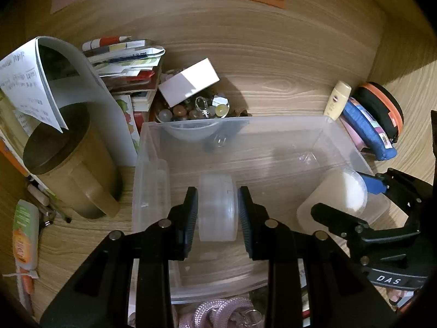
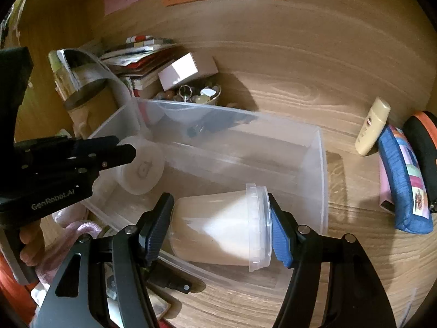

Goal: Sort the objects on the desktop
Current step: 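Carry the tape roll and white container into the clear box and release both, then move the right gripper to the green glass bottle and grasp it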

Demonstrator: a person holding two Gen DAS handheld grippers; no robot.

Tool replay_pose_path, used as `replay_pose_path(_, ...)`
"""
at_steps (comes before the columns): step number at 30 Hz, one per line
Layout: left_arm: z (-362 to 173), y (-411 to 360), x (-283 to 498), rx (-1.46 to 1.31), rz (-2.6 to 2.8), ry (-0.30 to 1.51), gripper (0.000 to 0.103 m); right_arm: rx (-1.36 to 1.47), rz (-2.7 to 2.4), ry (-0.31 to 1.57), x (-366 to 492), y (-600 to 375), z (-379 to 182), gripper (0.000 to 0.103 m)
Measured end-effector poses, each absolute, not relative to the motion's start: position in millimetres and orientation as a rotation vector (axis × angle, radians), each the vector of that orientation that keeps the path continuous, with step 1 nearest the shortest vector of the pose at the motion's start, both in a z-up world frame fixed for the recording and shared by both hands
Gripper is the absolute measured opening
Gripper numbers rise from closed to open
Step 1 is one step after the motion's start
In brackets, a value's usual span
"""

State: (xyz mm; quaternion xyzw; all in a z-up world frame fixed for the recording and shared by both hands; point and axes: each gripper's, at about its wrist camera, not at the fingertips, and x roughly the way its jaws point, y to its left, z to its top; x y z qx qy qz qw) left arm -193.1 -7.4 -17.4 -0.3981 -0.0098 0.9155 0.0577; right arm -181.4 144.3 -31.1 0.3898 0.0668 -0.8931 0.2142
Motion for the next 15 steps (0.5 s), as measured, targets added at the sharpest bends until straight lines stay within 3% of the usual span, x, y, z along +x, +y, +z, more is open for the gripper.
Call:
replay_pose_path(7,-15.6,-4.0,-187.3,-1.174,2.8,0.007,0.03,1.102,-2.465,0.169,-183.4,145.6,-31.9,0.063)
replay_pose_path(9,-13.8,-2.8,-185.7,-1.152,2.818,0.017,0.035,1.086,-2.482,0.191,-181.6,144.9,-30.8,0.063)
replay_pose_path(11,-10.9,-1.8,-181.1,-1.112,2.842,0.03,0.047,1.049,-2.516,0.244,-176.9,142.0,-28.6,0.063)
replay_pose_path(15,-4.0,-3.3,-173.1,-1.05,2.888,0.034,0.053,0.95,-2.552,0.343,-163.4,133.5,-22.8,0.07)
